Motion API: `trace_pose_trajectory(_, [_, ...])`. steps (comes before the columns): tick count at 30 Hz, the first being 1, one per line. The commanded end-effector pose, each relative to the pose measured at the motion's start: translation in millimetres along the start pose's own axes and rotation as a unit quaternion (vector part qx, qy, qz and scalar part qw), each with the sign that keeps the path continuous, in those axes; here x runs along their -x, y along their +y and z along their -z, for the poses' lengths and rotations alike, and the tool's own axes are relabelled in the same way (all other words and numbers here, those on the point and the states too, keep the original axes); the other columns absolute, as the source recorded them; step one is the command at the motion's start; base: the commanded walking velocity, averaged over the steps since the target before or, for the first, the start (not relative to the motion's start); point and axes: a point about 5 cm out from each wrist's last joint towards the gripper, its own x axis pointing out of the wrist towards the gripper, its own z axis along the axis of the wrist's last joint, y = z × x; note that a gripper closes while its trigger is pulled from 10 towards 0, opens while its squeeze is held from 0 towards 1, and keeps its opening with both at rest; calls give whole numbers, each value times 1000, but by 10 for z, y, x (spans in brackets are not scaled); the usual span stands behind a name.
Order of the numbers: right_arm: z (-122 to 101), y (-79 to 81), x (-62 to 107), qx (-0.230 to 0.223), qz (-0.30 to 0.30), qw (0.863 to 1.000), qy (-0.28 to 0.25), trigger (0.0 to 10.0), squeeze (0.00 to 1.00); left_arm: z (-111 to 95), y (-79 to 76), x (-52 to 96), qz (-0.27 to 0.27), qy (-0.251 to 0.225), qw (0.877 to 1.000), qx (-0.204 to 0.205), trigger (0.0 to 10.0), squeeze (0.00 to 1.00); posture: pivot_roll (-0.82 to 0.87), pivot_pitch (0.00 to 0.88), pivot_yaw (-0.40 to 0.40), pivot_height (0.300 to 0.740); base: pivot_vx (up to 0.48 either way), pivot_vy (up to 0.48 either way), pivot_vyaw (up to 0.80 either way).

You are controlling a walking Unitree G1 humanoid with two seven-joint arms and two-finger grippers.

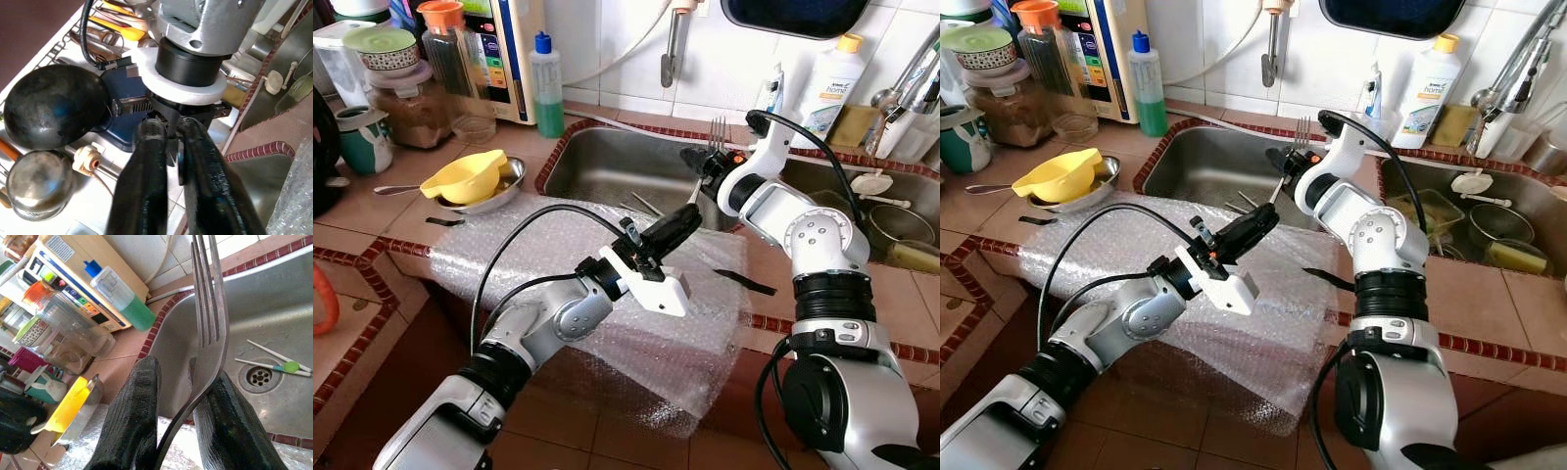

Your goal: Kitchen organization

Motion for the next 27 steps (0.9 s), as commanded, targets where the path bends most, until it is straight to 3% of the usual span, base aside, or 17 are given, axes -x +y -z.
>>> trace_pose_trajectory(1, [-66,-72,5,10,21,1000,-10,0,0,92,142,7,-31,25,999,11,10000,1000,27,0,-68,740,0,0,0])
trace_pose_trajectory(6, [-58,-74,-31,6,28,999,-22,0,0,56,155,5,-47,32,997,57,10000,1000,41,0,-65,740,0,0,0])
trace_pose_trajectory(14, [-45,-110,-83,-6,57,997,-52,0,0,-128,144,-82,-44,2,990,131,10000,1000,43,0,-57,740,0,0,0])
trace_pose_trajectory(16, [-32,-136,-124,-25,70,996,-57,0,0,-145,159,-99,-52,14,984,169,10000,1000,59,0,-61,740,0,0,0])
trace_pose_trajectory(19, [-35,-136,-145,-29,75,995,-62,0,0,-125,168,-89,-59,29,981,182,10000,1000,72,0,-60,740,0,0,0])
trace_pose_trajectory(21, [-75,-141,-179,-46,84,991,-89,0,0,-45,183,-34,-78,72,967,232,10000,1000,83,0,-56,740,0,0,0])
trace_pose_trajectory(22, [-79,-141,-182,-52,83,991,-93,0,0,-32,187,-23,-82,78,966,235,10000,1000,83,0,-56,740,0,0,0])
trace_pose_trajectory(23, [-76,-165,-195,-35,96,990,-100,0,0,9,194,33,-96,102,954,265,10000,1000,86,0,-50,740,0,0,0])
trace_pose_trajectory(27, [-59,-215,-218,-7,109,987,-115,0,0,100,212,170,-117,150,935,298,10000,1000,105,0,-46,740,0,0,0])
